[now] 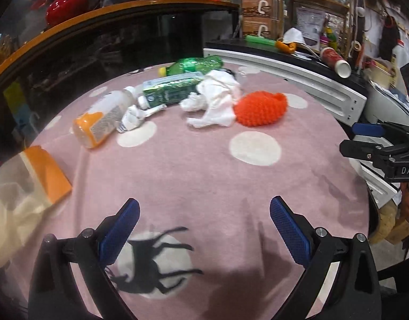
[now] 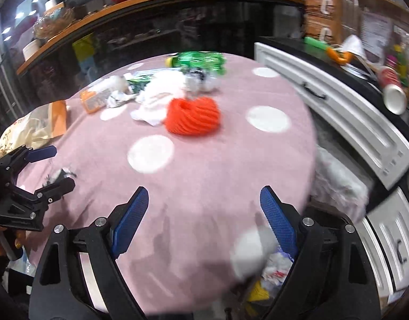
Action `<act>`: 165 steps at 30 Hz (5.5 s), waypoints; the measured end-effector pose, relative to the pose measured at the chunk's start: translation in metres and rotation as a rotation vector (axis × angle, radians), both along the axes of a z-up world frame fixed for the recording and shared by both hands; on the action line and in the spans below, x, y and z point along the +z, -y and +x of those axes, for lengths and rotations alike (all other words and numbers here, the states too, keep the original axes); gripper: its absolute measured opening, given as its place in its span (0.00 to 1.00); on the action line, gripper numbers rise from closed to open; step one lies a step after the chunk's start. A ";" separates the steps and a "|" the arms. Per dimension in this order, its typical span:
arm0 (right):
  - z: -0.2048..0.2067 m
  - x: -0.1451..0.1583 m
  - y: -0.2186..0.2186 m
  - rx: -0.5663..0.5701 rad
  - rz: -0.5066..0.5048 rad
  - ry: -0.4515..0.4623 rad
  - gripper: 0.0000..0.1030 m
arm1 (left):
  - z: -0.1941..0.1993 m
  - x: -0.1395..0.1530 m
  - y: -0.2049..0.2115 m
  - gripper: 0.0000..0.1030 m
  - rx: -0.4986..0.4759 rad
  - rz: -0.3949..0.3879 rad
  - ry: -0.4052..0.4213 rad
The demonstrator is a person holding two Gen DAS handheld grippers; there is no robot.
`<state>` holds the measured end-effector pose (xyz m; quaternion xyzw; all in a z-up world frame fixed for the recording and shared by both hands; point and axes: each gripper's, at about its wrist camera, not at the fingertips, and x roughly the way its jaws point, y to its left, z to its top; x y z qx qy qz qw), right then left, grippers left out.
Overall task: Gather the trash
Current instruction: 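Grasp the orange net with the right gripper while the left gripper grasps white tissue, then carry the orange net and white tissue to the bin and release, then move both open grippers back over the table toward the remaining trash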
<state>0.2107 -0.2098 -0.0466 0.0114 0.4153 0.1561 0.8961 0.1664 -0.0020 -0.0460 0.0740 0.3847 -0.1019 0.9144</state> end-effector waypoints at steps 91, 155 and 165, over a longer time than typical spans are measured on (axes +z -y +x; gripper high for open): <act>-0.087 -0.092 0.169 -0.392 -0.005 -0.165 0.27 | -0.048 0.015 0.199 0.06 -0.389 -0.160 0.031; -0.098 -0.031 0.175 -0.472 -0.093 0.002 0.83 | -0.067 0.000 0.203 0.95 -0.414 -0.068 0.001; -0.049 -0.019 0.097 -0.219 0.034 -0.010 0.83 | -0.021 -0.007 0.111 0.95 -0.210 -0.028 -0.029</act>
